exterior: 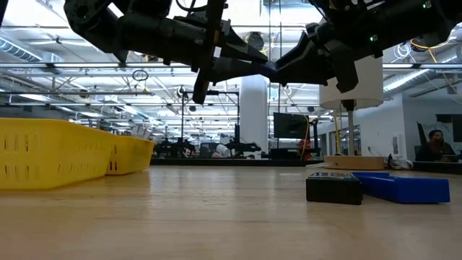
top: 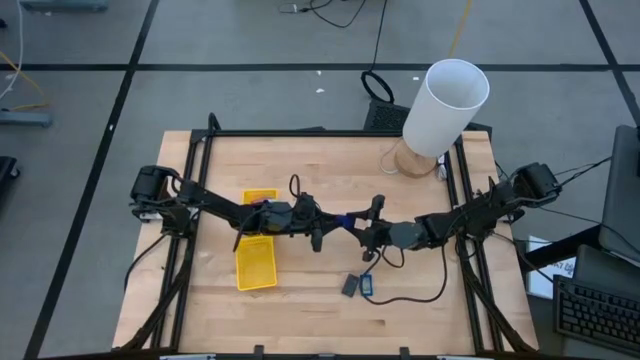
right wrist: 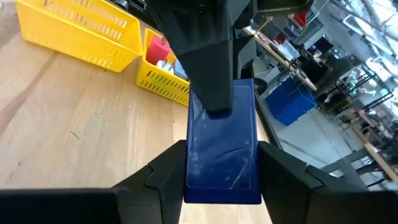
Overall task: Pick & Place Office items
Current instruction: Put the top blue digital timer into the bottom yellow bin
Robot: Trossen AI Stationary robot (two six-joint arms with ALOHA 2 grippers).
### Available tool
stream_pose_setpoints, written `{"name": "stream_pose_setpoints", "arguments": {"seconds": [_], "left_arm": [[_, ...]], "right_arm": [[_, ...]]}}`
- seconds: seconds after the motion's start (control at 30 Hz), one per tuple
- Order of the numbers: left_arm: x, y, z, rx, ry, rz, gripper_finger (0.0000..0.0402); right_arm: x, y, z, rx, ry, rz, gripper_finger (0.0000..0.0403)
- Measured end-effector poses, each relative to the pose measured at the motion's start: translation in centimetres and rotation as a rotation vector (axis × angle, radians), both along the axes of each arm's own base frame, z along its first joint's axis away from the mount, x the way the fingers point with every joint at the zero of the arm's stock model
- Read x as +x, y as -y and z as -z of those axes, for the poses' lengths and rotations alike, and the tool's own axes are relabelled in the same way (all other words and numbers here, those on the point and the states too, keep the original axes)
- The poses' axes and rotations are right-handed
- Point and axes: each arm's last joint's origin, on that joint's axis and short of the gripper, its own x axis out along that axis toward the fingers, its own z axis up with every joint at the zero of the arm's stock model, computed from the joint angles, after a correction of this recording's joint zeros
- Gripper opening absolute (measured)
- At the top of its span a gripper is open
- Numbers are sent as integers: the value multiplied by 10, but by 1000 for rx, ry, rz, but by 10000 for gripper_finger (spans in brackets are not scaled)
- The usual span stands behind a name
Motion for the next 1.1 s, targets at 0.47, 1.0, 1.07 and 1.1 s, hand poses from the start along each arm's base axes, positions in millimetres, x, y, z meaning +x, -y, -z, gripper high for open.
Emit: {"name": "stream_pose_setpoints", "arguments": {"seconds": [0.47,1.0,1.07,1.1], "left_arm": [[-24,4,-26,171,39,24,61],[-142,21,-33,271,141,82,60],[-155,24,-31,288,146,124,60],[-161,26,-29,292,143,143,60]], "right_arm": [[-27,8,-34,342,111,59,236],[-90,30,-35,500,295,-11,229],[-94,34,-32,504,355,-18,229],[-96,35,-28,503,375,-23,230]]}}
